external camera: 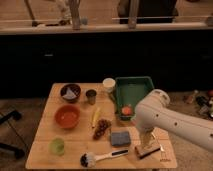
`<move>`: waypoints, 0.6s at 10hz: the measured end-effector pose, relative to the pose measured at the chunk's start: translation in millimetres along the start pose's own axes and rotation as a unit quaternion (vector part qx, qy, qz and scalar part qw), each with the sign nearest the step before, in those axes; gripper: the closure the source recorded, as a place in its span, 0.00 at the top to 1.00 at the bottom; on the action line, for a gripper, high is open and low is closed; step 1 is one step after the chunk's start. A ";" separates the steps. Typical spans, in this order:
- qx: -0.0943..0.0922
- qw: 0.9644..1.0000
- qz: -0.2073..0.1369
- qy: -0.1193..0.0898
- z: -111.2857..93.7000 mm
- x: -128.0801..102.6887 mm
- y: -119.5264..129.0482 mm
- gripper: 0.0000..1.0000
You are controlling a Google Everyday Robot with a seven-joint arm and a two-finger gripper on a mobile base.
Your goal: Place sponge in red bowl
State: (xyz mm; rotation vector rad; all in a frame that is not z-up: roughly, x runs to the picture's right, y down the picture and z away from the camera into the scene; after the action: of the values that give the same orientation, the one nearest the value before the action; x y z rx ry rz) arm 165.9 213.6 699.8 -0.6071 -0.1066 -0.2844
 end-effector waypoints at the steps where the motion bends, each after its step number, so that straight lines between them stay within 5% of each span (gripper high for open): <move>1: 0.001 1.000 -0.006 -0.001 0.1 -2.0 0.9 0.80; 6: 0.004 1.000 -0.014 -0.021 26.0 -28.5 0.8 0.80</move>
State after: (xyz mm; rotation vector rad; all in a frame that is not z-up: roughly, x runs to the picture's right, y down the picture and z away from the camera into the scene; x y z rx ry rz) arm 138.5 235.8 715.4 -0.6036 -0.1557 -0.2976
